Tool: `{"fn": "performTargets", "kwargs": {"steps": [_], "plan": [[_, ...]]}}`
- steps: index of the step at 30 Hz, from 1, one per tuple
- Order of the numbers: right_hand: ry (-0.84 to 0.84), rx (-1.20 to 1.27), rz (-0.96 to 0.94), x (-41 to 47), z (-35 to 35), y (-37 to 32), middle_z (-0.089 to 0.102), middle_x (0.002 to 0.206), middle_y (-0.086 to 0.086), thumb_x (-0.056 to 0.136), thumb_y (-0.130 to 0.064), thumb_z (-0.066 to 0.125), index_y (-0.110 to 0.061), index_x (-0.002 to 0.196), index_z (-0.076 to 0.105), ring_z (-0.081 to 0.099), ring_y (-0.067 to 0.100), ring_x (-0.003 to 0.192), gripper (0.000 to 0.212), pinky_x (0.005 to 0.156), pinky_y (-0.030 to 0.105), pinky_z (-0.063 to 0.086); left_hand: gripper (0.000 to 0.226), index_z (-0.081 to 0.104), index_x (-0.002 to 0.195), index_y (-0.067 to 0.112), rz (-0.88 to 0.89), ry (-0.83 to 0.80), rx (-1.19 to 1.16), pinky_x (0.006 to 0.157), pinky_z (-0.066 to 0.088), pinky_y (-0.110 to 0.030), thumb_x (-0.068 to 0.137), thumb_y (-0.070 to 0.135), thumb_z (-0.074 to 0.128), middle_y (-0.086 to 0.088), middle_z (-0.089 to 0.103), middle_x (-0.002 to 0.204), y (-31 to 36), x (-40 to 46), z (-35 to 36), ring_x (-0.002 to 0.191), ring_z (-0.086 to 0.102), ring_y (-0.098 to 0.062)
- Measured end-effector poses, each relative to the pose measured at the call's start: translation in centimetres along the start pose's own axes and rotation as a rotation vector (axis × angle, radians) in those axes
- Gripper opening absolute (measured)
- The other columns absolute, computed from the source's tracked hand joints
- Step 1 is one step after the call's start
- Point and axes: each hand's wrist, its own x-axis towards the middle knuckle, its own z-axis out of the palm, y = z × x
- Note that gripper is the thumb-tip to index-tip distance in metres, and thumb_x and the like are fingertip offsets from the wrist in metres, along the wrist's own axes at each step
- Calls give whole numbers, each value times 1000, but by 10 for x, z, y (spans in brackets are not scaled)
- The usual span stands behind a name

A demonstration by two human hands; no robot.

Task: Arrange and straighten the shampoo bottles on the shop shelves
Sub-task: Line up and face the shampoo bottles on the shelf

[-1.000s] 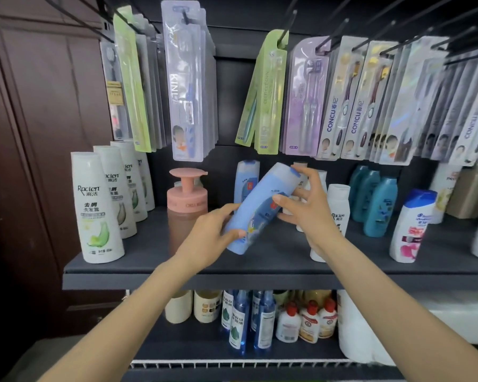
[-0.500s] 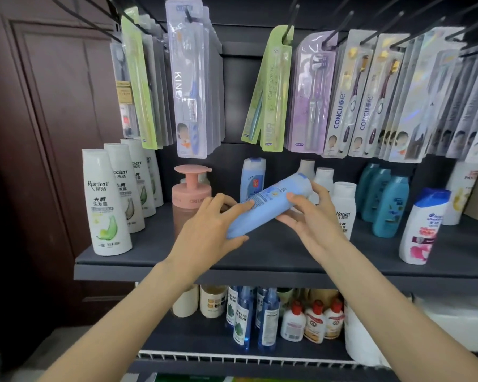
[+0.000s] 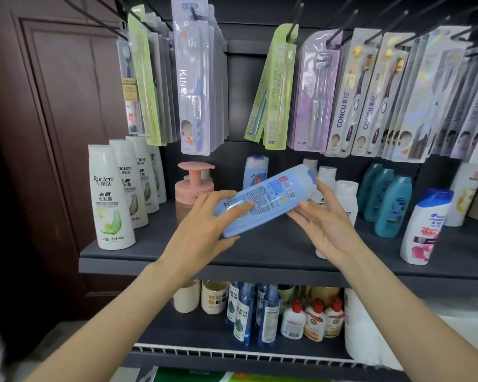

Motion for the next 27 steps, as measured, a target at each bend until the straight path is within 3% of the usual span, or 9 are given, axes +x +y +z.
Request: {"fn": "performTargets", "kwargs": {"steps": [8,11,14,18,21,23,27], "plan": [[-1,-3,-12,0,3,3,58,127,18,86,8,51,-17,133,47,61,29,113,53,81,35,57,73,46,131,30,-1,15,33,87,45,-32,69,17,80,-6,47,128,-1,-2,-1,112,44,-23],[26,-62,-12,0,4,2,63,121,11,89,-2,54,-19,132,50,66,24,105,47,79,31,57,66,49,130,37,-122,-67,-169,96,34,-17,73,22,77,0,49,125,-1,0,-5,113,48,-17],[36,-64,-13,-1,8,2,67,111,3,90,-14,55,-25,130,52,68,19,98,42,79,29,57,57,53,124,38,-329,-124,-533,88,37,-5,75,21,76,11,59,119,6,3,-16,106,53,1],[13,-121,-23,1,11,3,67,104,0,92,-13,53,-36,116,56,69,18,94,33,87,37,56,37,61,120,25,-576,-173,-1009,71,48,-9,86,10,63,5,67,108,17,8,-28,91,63,3],[-2,-126,-40,4,15,3,67,94,0,92,-10,53,-33,115,55,68,18,84,32,79,39,58,30,63,115,24,-728,-235,-1267,75,56,-29,86,16,59,-3,70,107,17,7,-26,93,69,-19],[25,-183,-70,6,17,2,65,100,4,91,-9,56,-30,113,55,68,20,86,31,74,37,58,31,62,115,24,-762,-279,-1289,78,57,-33,85,19,59,-5,70,107,14,5,-22,95,69,-24],[54,-377,-150,10,25,-4,66,99,2,89,-8,60,-31,110,58,67,17,87,31,68,33,57,33,57,120,20,-710,-373,-1152,79,56,-27,89,11,60,-8,72,100,11,6,-15,92,69,-15]]}}
